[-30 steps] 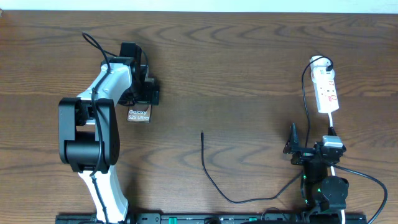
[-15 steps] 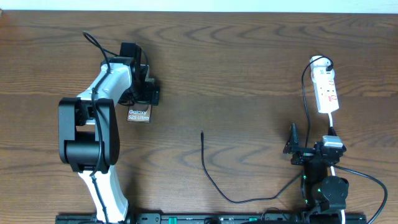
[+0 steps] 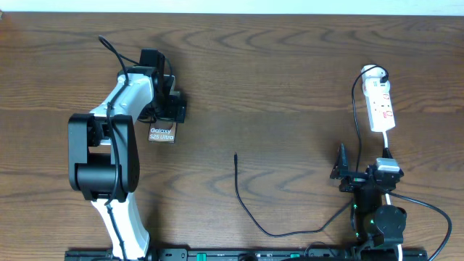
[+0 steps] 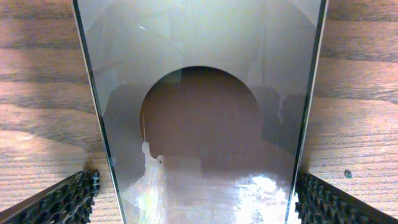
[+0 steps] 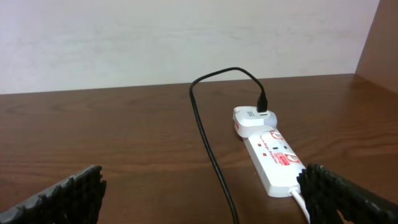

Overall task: Plug charger to phone and switch on socket
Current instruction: 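Close the left gripper on the phone's long edges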

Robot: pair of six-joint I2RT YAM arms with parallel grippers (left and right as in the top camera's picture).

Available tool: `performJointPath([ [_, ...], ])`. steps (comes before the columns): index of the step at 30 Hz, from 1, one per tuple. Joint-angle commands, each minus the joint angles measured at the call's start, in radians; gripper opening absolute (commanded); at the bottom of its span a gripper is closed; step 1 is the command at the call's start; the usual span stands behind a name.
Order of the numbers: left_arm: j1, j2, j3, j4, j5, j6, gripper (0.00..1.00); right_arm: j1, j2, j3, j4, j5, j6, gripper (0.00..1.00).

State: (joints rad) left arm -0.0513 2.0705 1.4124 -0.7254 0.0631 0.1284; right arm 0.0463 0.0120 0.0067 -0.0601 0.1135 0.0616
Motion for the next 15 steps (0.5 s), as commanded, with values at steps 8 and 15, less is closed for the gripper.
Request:
performJointPath([
  [8,0.002,0.034,-0.014,-0.016,0.001,0.009,1.0,0.007,-0.005,-0.001,-0.003,0.014,0.012,0.99],
  [15,0.002,0.034,-0.014,-0.017,0.005,0.009,0.9,0.007,-0.005,-0.001,-0.003,0.014,0.012,0.99],
])
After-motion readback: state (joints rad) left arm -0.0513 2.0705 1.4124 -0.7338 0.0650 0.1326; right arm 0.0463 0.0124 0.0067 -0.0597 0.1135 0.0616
